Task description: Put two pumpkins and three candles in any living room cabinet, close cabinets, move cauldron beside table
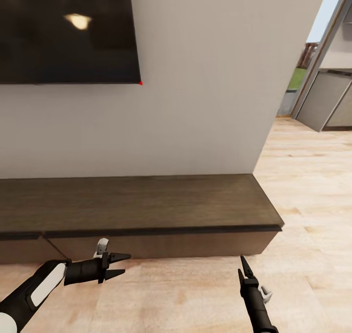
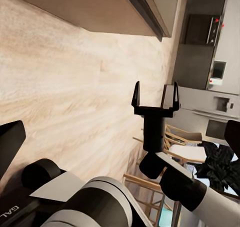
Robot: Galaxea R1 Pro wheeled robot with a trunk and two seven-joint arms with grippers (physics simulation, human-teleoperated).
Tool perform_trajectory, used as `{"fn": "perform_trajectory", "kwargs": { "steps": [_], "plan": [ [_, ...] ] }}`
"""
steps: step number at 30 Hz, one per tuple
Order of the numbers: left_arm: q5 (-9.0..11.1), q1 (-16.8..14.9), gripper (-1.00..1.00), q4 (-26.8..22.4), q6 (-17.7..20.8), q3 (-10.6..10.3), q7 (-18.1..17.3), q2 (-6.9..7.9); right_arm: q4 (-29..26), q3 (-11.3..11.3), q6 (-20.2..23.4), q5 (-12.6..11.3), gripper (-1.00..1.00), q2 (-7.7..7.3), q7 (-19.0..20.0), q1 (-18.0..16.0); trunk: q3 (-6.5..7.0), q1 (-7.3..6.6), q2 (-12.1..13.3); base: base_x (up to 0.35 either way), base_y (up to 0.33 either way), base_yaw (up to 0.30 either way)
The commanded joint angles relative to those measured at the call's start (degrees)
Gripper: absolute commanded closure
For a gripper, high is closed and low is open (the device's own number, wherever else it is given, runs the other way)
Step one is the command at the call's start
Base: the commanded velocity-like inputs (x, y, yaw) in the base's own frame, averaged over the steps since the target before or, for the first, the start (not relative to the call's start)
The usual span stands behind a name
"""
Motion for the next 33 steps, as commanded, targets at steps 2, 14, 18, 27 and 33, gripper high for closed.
{"fn": "perform_trajectory", "kwargs": {
  "steps": [2,14,18,27,33],
  "plan": [
    [0.2,-0.1,-1.0,0.0,0.2,-0.2,-0.2,0.05,0.0,-0.1,-0.3,0.1,-1.0,0.01,0.1,0.0,-0.05,0.0,0.0,0.153,0.0,0.0],
    [0.3,-0.1,-1.0,0.1,0.3,-0.7,-0.8,-0.58,-0.2,-0.1,-0.6,0.2,-1.0,0.01,0.1,0.0,-0.05,0.0,0.0,0.039,0.0,0.0],
    [0.4,0.0,-1.0,0.1,0.2,-3.2,-1.2,-1.84,-0.3,-0.1,-1.3,0.2,-1.0,0.01,0.1,0.0,-0.05,0.0,0.0,0.0,0.0,0.0],
    [0.3,0.0,-1.0,0.5,0.1,-9.9,-5.7,-2.25,-0.7,0.0,-1.6,0.3,-1.0,0.02,0.1,0.0,-0.05,0.0,0.0,0.059,0.0,0.0],
    [0.3,0.0,-1.0,0.7,0.1,-10.3,-5.8,-2.3,-0.7,0.0,-1.7,0.3,-1.0,0.01,0.1,0.0,-0.05,0.0,0.0,0.082,0.0,0.0]
  ]
}}
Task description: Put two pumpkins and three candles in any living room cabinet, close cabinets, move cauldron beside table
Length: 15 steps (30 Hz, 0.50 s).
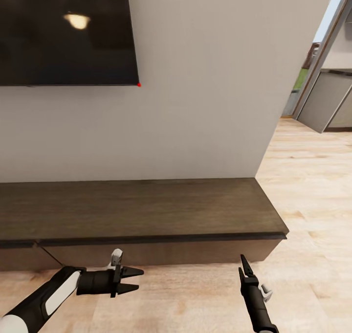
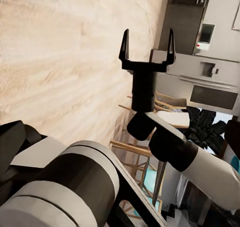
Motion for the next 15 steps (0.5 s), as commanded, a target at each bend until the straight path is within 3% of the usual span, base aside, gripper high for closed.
{"fn": "perform_trajectory", "kwargs": {
  "steps": [1,10,15],
  "plan": [
    [0.2,-0.1,-1.0,0.0,0.2,-0.3,-0.1,0.05,0.0,0.0,-0.4,0.1,-1.0,0.01,0.1,0.0,-0.05,0.01,0.0,0.13,0.0,0.0],
    [0.1,-0.1,-1.0,0.2,0.1,-1.3,-0.1,-0.01,0.0,0.0,-1.0,0.1,-1.0,0.01,0.7,0.0,-0.05,0.01,0.0,0.094,0.028,0.0],
    [-0.3,-0.1,-1.0,0.2,0.1,-1.5,0.0,-0.96,0.1,-0.1,-1.1,1.3,-1.0,0.01,1.9,0.0,-0.05,0.01,0.0,0.016,0.007,0.0]
  ]
}}
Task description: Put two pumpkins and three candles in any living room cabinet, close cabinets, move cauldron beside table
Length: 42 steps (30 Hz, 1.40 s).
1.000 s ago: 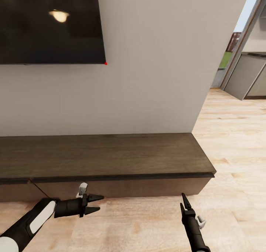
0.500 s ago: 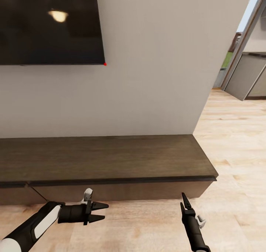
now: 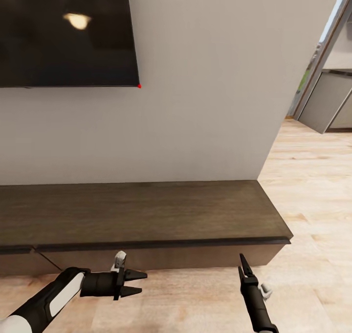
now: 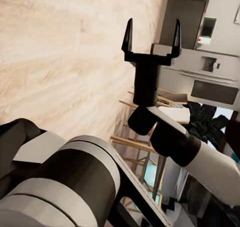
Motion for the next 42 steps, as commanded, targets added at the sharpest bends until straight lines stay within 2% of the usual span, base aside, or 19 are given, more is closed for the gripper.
{"fn": "perform_trajectory", "kwargs": {
  "steps": [1,9,20,34,42],
  "plan": [
    [0.3,-0.1,-1.0,0.0,0.2,-0.2,-0.1,-0.07,0.0,-0.1,-0.4,0.4,-1.0,0.01,0.4,0.0,-0.05,-0.01,0.0,0.038,0.001,0.0],
    [0.2,-0.1,-1.0,0.0,0.0,-0.3,0.0,-1.31,0.1,-0.1,-0.4,1.0,-1.0,0.01,1.0,0.0,-0.05,-0.01,0.0,0.093,0.0,0.0],
    [0.5,-0.1,-1.0,0.1,-0.1,-0.3,0.3,-1.5,0.3,-0.1,-0.4,1.1,-1.0,0.01,1.0,0.0,-0.05,-0.01,0.0,0.067,0.0,0.0],
    [0.4,-0.1,-1.0,0.1,-0.1,-0.3,0.4,-1.59,0.0,-0.1,-0.4,1.0,-1.0,0.01,2.8,-0.1,-2.56,3.07,-5.6,0.0,0.0,0.0],
    [0.4,-0.1,-1.0,0.1,-0.1,-0.3,0.4,-1.59,0.1,-0.1,-0.4,1.1,-1.0,0.01,6.7,-0.1,-3.99,4.82,-8.8,0.0,0.0,0.0]
  ]
}}
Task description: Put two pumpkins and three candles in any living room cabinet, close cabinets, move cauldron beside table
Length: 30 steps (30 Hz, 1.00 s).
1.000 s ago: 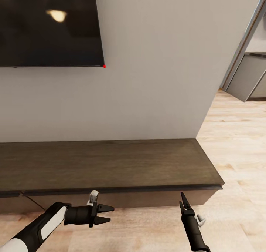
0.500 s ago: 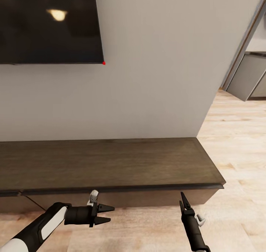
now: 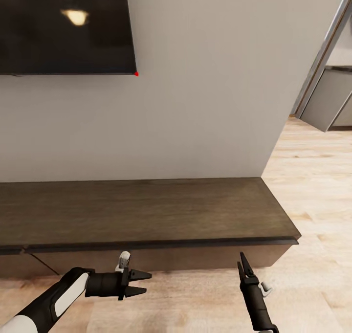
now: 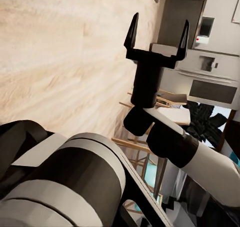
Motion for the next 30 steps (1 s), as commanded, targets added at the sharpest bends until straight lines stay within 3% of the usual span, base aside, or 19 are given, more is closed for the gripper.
{"fn": "perform_trajectory", "kwargs": {
  "steps": [1,23,30],
  "plan": [
    [0.3,-0.1,-1.0,0.0,0.3,-0.2,0.0,0.05,0.0,0.0,-0.5,0.1,-1.0,0.0,0.3,0.0,-0.23,0.21,-0.4,0.0,0.0,0.0],
    [0.2,-0.1,-1.0,0.0,0.2,-0.2,-0.3,0.05,0.0,-0.1,-0.5,0.1,-1.0,0.0,0.8,0.0,-4.18,5.05,-9.3,0.0,0.0,0.0],
    [0.2,-0.1,-1.0,0.0,0.2,-0.2,-0.4,0.05,0.3,-0.1,-0.5,0.1,-1.0,0.0,0.8,0.0,-5.02,5.34,-9.7,0.0,0.0,0.0]
  ]
}}
